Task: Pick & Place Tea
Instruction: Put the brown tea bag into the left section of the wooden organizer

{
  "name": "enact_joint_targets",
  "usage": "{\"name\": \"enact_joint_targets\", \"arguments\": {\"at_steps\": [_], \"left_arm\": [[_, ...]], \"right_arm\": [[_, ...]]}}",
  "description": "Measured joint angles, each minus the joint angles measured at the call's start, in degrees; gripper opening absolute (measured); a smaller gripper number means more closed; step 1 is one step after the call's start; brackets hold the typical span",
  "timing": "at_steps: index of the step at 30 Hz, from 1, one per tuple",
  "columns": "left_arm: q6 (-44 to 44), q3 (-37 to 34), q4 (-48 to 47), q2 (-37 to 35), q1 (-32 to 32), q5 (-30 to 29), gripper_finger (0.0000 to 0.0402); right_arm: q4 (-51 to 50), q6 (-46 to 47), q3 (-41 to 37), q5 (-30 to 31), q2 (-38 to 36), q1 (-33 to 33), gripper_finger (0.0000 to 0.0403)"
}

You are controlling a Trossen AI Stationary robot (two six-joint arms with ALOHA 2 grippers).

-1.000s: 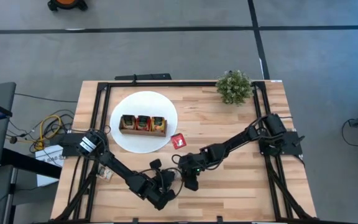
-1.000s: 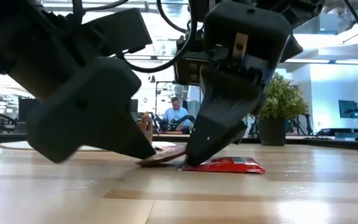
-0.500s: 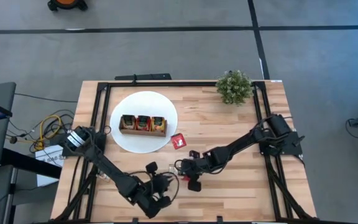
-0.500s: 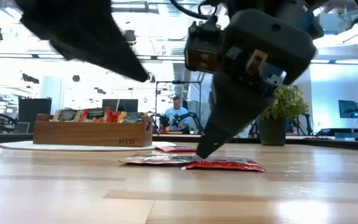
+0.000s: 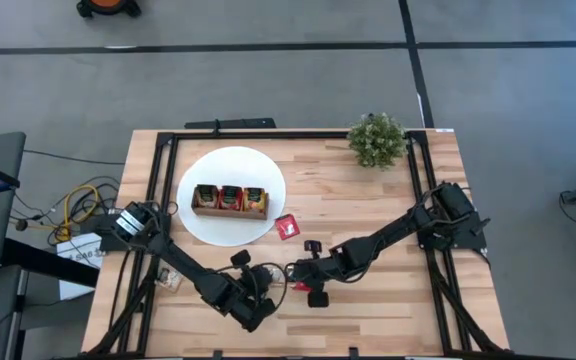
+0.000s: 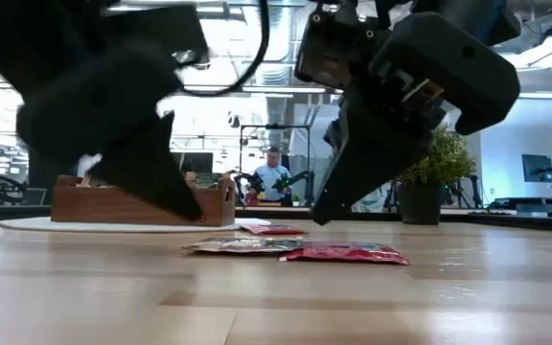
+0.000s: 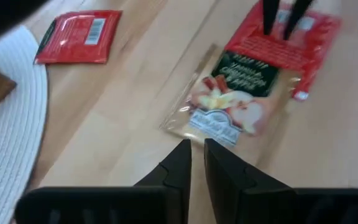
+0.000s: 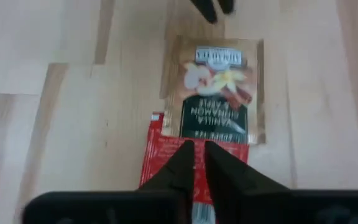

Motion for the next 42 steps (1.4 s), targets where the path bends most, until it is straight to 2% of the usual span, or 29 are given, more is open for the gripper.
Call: {"name": "enact_joint_targets", "arguments": {"at_steps": [5, 11, 13, 16, 20, 24, 28, 32, 35, 42], "left_arm": [[1.53, -2.11, 5.42, 1.1, 1.06, 2.12, 0.0037], [2.62, -2.59, 7.74, 2.27, 1.85, 3.79, 0.0037], [2.96, -2.55, 8.66, 2.84, 1.87, 4.32, 0.0037], [3.26, -2.51, 9.39, 3.42, 1.91, 4.31, 0.0037], [3.68, -2.5, 10.36, 3.82, 1.9, 4.37, 0.0037], [4.14, -2.52, 10.86, 3.86, 1.91, 4.74, 0.0037], [4.37, -2.52, 11.09, 3.9, 1.91, 4.83, 0.0037], [6.55, -1.71, 10.66, 3.58, 1.41, 3.9, 0.0037], [9.5, -0.47, 10.06, 1.74, 0.37, 4.04, 0.0037], [11.46, 1.56, 6.46, -5.7, -2.18, -5.34, 0.0044]], "right_arm": [[1.07, -11.79, -0.02, 1.72, 0.0, 0.21, 0.0106], [2.75, -38.66, 0.0, 4.51, 0.95, 2.74, 0.0206], [2.71, -45.43, -0.15, 6.64, 1.03, 3.75, 0.0224], [4.91, -50.79, 0.13, 12.07, 2.14, 4.71, 0.0232], [5.02, -53.79, 0.07, 17.72, 3.04, 5.94, 0.0216], [4.14, -53.4, -0.12, 25.92, 3.87, 7.22, 0.0174], [4.32, -52.6, 0.0, 29.78, 3.78, 7.86, 0.0105], [4.35, -52.49, 0.0, 29.97, 3.54, 8.27, 0.002], [4.84, -51.21, 0.0, 30.48, 3.54, 8.77, 0.0011], [5.85, -50.41, 0.0, 32.8, 3.54, 9.7, 0.0002]]}}
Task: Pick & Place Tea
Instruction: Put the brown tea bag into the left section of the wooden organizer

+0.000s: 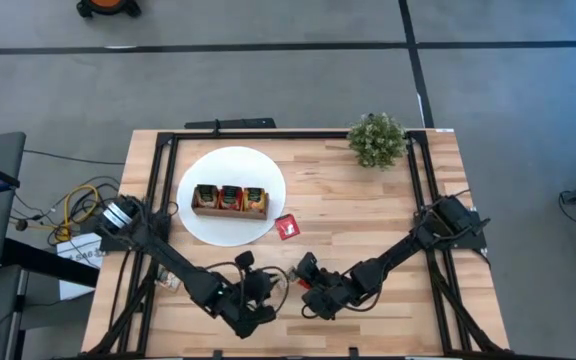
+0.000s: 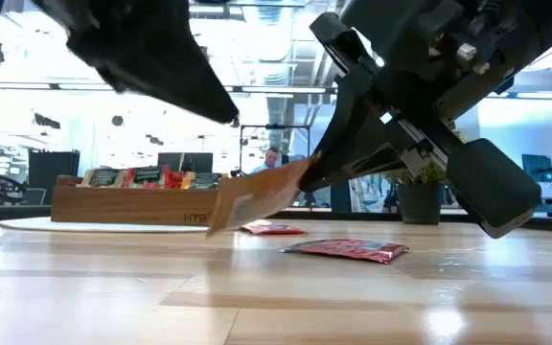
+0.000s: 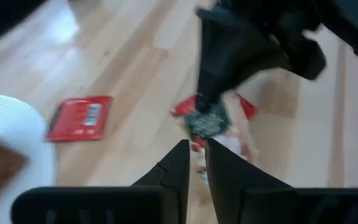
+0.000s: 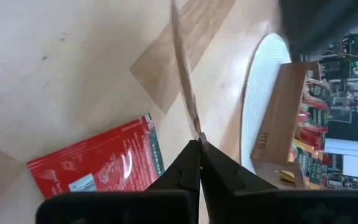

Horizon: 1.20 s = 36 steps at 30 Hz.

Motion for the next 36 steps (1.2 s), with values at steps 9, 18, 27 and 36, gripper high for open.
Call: {"name": "enact_joint_targets", "arguments": {"at_steps": [9, 18, 27, 36], "left_arm": [[-5.01, -2.27, -3.18, -1.72, 3.23, 0.52, 0.015], [15.14, -10.42, 28.06, -1.7, 7.05, 19.64, 0.0202], [28.8, -10.99, 34.96, -2.07, 15.29, 42.35, 0.0203], [29.31, -10.96, 41.29, -2.05, 18.33, 53.72, 0.0203]], "right_arm": [[0.63, -5.63, 0.0, 14.03, 0.0, 3.54, 0.0], [0.33, -20.38, 0.0, 21.61, 0.0, 9.49, 0.0], [-0.31, -39.58, 0.0, 22.7, 0.0, 14.2, 0.0], [-0.38, -47.02, 0.0, 22.7, 0.0, 15.74, 0.0]]}}
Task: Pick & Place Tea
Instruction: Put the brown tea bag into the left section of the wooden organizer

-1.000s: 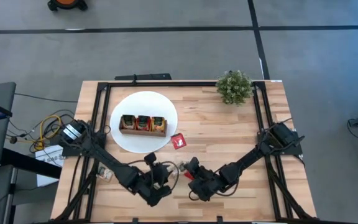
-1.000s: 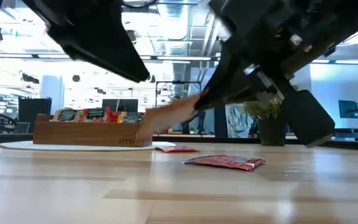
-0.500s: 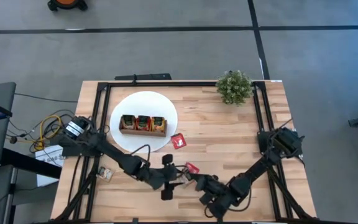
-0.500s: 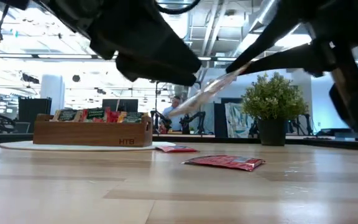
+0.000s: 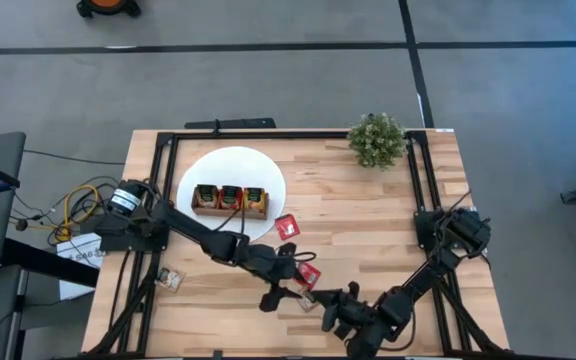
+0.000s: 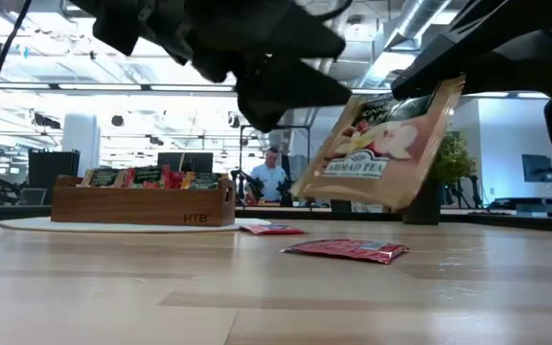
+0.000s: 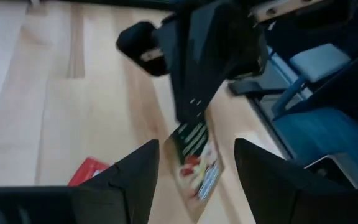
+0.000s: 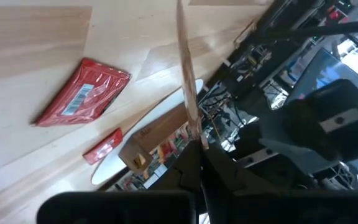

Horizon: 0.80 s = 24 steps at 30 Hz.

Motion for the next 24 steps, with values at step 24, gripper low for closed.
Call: {"name": "enact_joint_targets", "arguments": {"at_steps": [24], "left_arm": [[0.26, 0.17, 7.98, 4.72, -0.29, -3.4, 0.0104]], "right_arm": [[0.56, -1.59, 0.0, 2.71, -0.02, -0.12, 0.0]]}}
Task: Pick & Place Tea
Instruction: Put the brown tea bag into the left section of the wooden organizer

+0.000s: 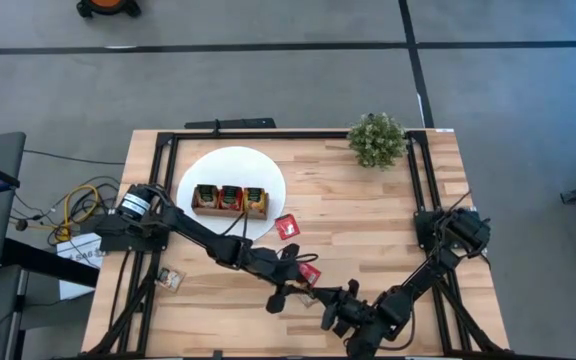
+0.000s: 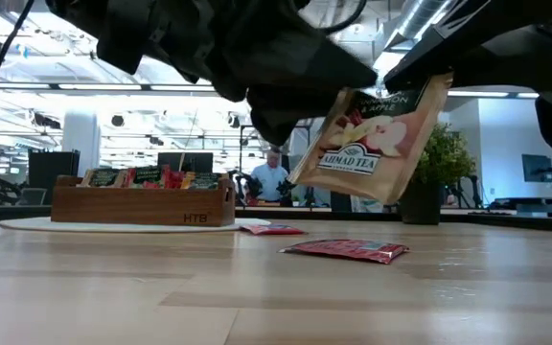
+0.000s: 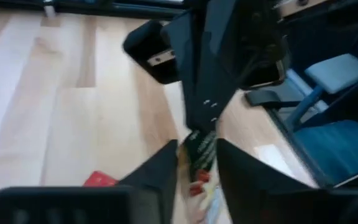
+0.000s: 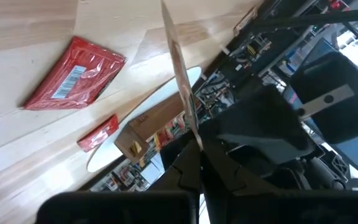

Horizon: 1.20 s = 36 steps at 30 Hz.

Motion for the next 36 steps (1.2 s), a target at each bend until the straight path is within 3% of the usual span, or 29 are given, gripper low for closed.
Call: {"name": "enact_joint_targets", "arguments": {"at_steps": [5, 8, 11, 15, 19, 27, 31, 36], "left_arm": [[2.58, -0.02, -0.12, 0.0, -0.18, -1.75, 0.0015], [4.15, 0.0, -1.08, 0.0, -0.5, -2.23, 0.0003], [7.21, 0.0, -4.84, -0.73, -2.05, -8.02, 0.0001], [7.74, -0.02, -22.39, -8.56, -5.42, -20.74, 0.0], [-0.82, -0.02, -46.39, -19.43, -7.99, -31.84, 0.0], [-24.68, -0.53, -88.39, -38.09, -11.01, -49.25, 0.0], [-32.25, -4.73, -96.89, -43.09, -8.72, -53.41, 0.0], [-32.42, -13.23, -96.01, -46.52, -3.56, -53.55, 0.0]], "right_arm": [[-0.04, 1.58, 0.0, 0.1, 0.0, -0.03, 0.0], [-0.05, 5.66, 0.0, 0.09, 0.0, -0.03, 0.0002], [-0.31, 11.7, -0.02, 1.24, -0.23, 0.18, 0.002], [-1.56, 30.99, -0.02, 5.84, -1.35, 1.25, 0.0074], [-6.38, 49.81, -0.01, 7.54, -2.03, 1.99, 0.0124], [-8.14, 66.39, -0.02, 7.48, -2.03, 2.24, 0.0164], [-8.15, 66.05, -0.02, 7.46, -2.03, 2.12, 0.0157], [-8.14, 66.04, -0.02, 7.39, -2.03, 1.86, 0.0139]]}}
